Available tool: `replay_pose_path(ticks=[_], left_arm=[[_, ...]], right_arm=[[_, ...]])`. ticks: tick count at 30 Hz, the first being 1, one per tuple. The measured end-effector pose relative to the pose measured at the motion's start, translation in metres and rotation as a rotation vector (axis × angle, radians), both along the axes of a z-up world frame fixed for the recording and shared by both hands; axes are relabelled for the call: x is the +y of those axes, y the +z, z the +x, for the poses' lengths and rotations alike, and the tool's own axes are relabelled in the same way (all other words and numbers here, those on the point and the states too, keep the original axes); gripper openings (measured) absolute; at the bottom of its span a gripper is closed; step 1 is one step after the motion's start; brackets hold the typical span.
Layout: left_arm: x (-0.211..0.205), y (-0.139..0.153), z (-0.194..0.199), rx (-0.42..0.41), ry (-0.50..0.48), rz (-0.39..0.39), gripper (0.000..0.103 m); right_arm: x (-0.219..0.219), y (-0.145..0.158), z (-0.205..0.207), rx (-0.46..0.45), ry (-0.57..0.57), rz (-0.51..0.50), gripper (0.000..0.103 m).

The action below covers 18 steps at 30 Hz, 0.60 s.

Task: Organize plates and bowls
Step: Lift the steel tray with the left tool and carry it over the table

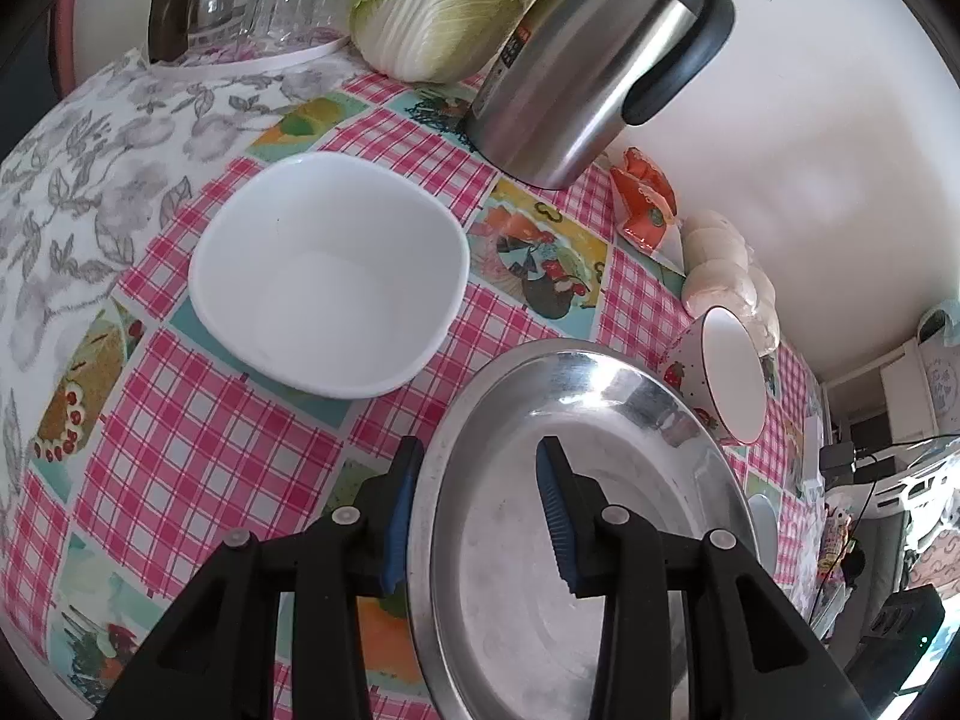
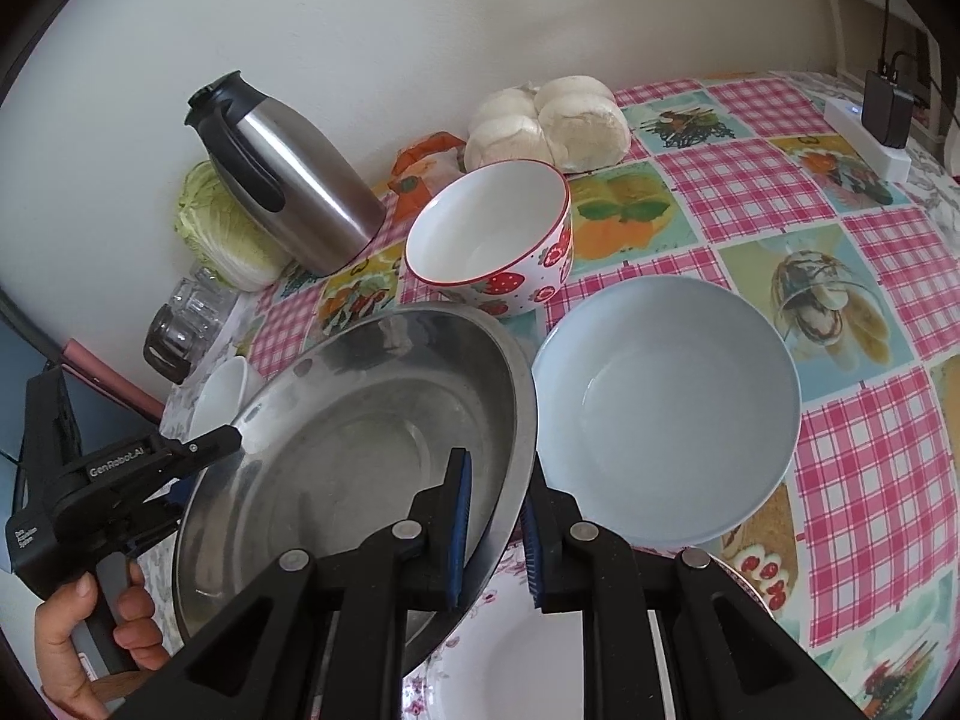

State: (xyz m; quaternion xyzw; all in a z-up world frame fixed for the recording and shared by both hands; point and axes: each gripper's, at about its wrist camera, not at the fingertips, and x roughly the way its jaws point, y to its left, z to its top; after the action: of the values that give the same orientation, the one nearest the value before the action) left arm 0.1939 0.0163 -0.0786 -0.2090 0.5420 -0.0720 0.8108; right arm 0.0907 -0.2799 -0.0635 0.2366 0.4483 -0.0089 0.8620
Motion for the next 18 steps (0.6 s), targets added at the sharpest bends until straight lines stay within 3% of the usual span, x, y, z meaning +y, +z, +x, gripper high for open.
replay_pose_path(ticks=[8,18], left_arm=[[0.005,0.001,0.004,-0.036,0.009,-0.006,0.043],[0.009,-0.011,0.009,-0.016,0.019,-0.018,0.045]], right_arm=[[0.009,-0.005,0.011,0.003,0.014,-0.045,0.018],[0.013,-0.012,0.024,0.003,0.018,-0.072,0.018]])
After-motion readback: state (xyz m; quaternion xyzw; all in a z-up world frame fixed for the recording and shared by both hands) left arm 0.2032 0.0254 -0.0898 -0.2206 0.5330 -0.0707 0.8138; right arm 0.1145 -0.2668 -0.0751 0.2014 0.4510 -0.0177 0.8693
